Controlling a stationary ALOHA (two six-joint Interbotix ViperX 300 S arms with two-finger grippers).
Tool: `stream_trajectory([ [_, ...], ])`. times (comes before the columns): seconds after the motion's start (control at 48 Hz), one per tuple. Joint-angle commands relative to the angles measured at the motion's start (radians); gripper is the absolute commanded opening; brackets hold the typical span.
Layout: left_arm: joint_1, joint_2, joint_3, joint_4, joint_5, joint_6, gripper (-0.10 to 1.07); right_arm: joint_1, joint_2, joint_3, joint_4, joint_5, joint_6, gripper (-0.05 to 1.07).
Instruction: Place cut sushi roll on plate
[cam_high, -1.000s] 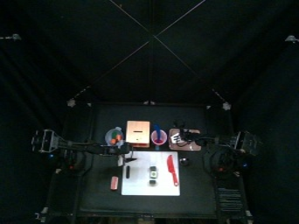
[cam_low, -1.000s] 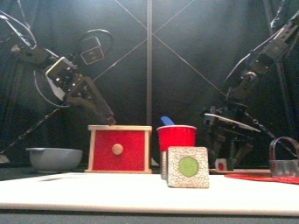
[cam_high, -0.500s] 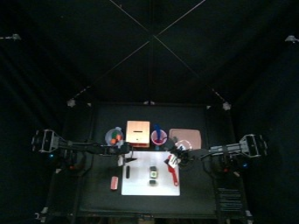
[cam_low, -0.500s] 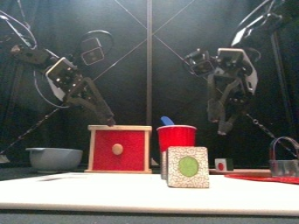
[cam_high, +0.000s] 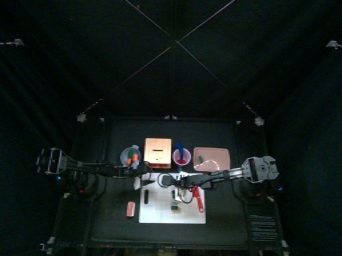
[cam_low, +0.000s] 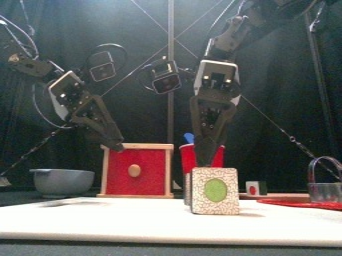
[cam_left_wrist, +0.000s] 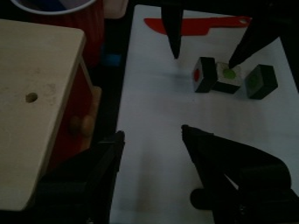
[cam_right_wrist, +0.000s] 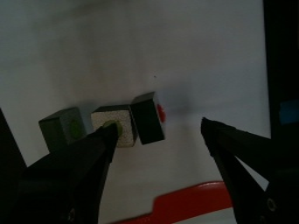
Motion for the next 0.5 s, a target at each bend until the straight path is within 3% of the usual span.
stream_trajectory([
  [0.0, 0.002, -0.005, -0.009, -0.002, -0.003, 0.002, 0.9, -0.005, -0.012, -0.021, 0.0, -0.012, -0.003, 1.02],
  [0.104, 0.002, -0.005, -0.005, -0.002, -0.003, -0.002, 0.9, -0.005, 0.002, -0.02, 0.011, -0.015, -0.005, 0.96],
  [0.312, -0.002, -0.005, -0.003, -0.025, -0.002, -0.002, 0.9, -0.005, 0.014, -0.009, 0.032, -0.02, -0.005, 0.7],
  [0.479, -0.002, -0.005, 0.002, -0.032, -0.002, 0.0, 0.9, -0.015, -0.124, 0.031, 0.018, 0.002, 0.023, 0.61],
])
